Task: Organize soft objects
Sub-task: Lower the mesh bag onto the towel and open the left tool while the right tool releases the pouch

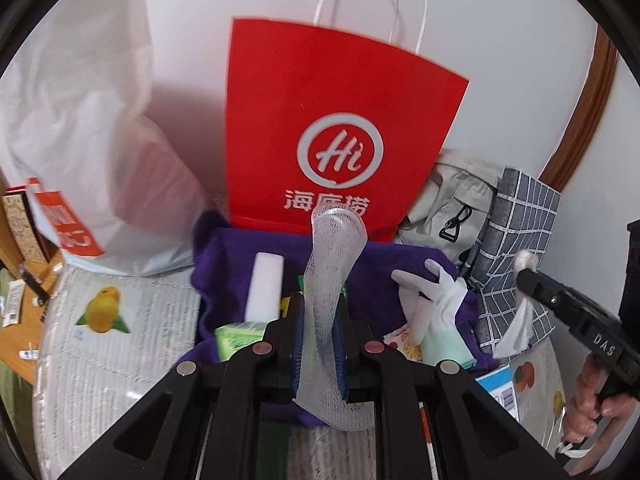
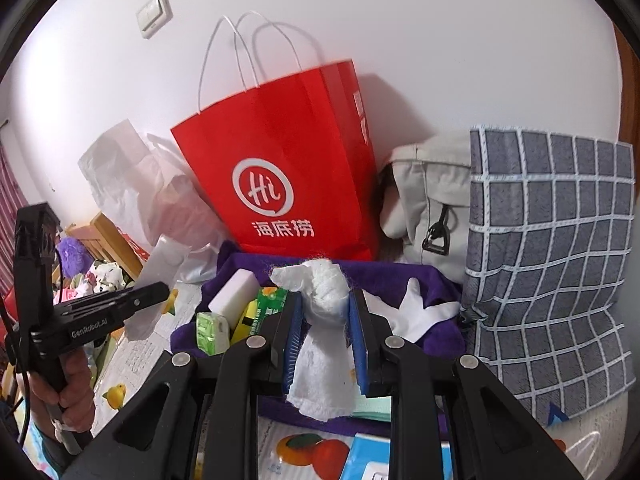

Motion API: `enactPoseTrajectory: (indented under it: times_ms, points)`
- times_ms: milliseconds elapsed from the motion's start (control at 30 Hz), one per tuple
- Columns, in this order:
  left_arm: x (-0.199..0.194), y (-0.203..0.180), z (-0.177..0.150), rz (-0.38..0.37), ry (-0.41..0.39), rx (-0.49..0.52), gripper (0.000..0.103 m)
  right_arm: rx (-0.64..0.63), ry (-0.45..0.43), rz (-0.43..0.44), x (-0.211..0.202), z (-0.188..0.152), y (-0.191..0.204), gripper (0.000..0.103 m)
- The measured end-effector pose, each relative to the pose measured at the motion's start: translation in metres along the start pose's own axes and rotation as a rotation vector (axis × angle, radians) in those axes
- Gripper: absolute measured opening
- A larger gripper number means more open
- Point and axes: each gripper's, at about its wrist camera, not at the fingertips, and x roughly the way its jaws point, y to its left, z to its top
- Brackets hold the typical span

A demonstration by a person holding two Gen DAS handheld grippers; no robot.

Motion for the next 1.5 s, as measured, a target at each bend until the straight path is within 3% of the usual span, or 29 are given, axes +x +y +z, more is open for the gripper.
enactPoseTrajectory:
  times_ms: [467,767,900,1000,1067,1167,1267,1333,1500]
  points:
    - [0.083,-0.009,-0.012,-0.097,0.162,-0.016,0.013,0.014,0.192,-0.031,0.079,-0.021,-0.030,0.025]
    - [0.099,-0.014,-0.016,-0.077,0.174,-0.027,0.014,0.040,0.215,-0.041,0.094,-0.028,-0.036,0.025]
    - [0.098,-0.018,-0.017,-0.090,0.171,-0.016,0.014,0.040,0.217,-0.038,0.099,-0.027,-0.033,0.040]
    - [0.099,-0.022,-0.018,-0.090,0.176,-0.008,0.031,-0.003,0.211,-0.065,0.099,-0.026,-0.026,0.051]
    - [0.102,-0.027,-0.017,-0.087,0.181,-0.005,0.048,-0.036,0.194,-0.098,0.093,-0.025,-0.021,0.061]
    - [0.100,-0.030,-0.017,-0.088,0.183,-0.001,0.056,-0.049,0.167,-0.117,0.083,-0.020,-0.020,0.064]
    - [0.102,-0.036,-0.018,-0.103,0.198,0.007,0.069,-0.041,0.143,-0.125,0.073,-0.015,-0.022,0.076]
    - [0.100,-0.039,-0.019,-0.097,0.196,0.013,0.070,-0.044,0.118,-0.158,0.063,-0.012,-0.024,0.084]
    - [0.089,-0.041,-0.019,-0.096,0.182,0.016,0.070,-0.047,0.065,-0.181,0.037,-0.005,-0.021,0.086]
